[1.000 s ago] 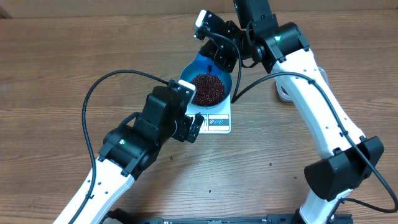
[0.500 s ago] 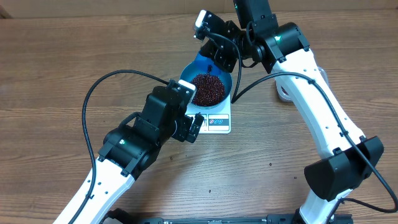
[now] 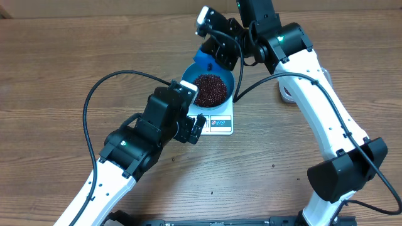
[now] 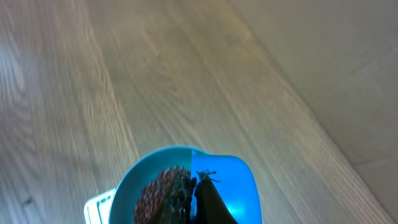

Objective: Scoop item into bowl and weigh 150g on scale
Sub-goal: 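Move the empty scoop back to the bean tub with the right gripper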

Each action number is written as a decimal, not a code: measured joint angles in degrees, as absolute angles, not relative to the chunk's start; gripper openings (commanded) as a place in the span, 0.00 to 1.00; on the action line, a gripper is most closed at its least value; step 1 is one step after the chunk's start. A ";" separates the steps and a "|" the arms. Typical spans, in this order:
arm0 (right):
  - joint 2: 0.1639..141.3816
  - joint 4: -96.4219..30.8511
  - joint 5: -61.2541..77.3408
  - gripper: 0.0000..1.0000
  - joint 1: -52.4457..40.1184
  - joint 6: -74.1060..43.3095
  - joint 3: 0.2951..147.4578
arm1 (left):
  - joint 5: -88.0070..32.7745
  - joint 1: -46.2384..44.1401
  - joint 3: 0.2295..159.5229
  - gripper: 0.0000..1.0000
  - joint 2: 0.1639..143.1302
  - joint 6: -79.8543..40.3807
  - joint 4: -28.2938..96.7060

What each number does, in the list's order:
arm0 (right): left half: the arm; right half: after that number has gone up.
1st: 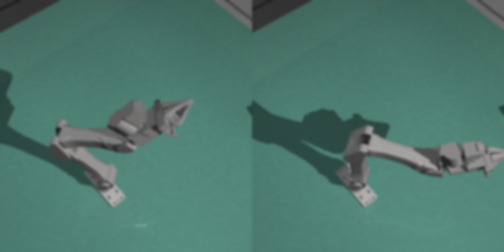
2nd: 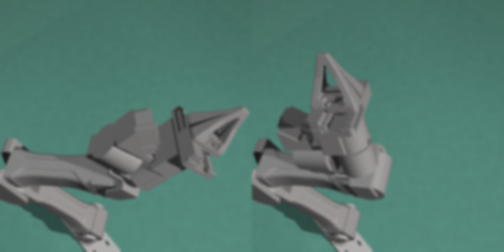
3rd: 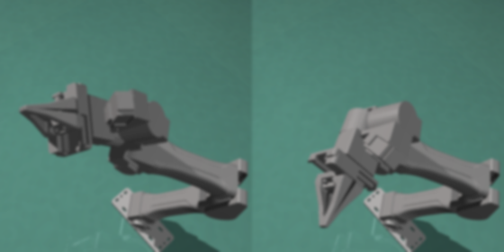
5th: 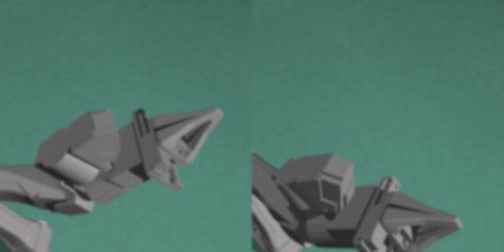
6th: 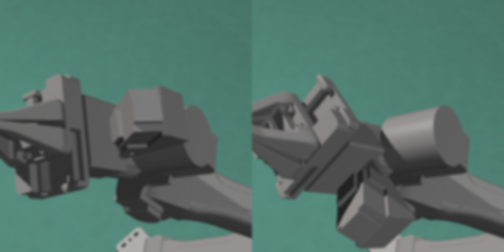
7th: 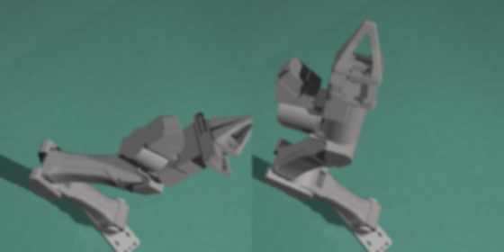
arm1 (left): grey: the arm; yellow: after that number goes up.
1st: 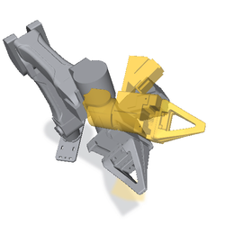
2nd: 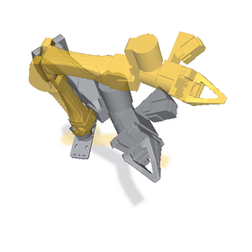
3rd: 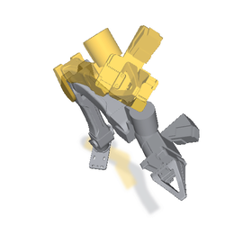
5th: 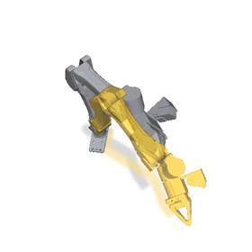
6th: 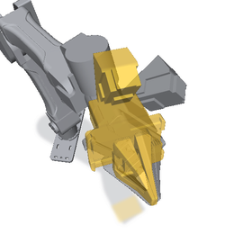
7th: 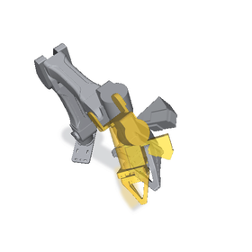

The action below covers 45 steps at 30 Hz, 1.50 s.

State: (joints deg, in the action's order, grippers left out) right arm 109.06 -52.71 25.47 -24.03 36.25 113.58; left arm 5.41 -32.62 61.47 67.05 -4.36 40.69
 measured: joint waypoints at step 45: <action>109.06 -57.95 25.17 0.04 3.07 2.35 113.58 | 5.41 -32.62 61.47 0.99 67.05 -4.36 40.66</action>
State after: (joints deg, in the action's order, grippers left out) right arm 109.06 -57.95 25.17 3.07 2.35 113.58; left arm 5.41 -32.62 61.47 67.05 -4.36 40.66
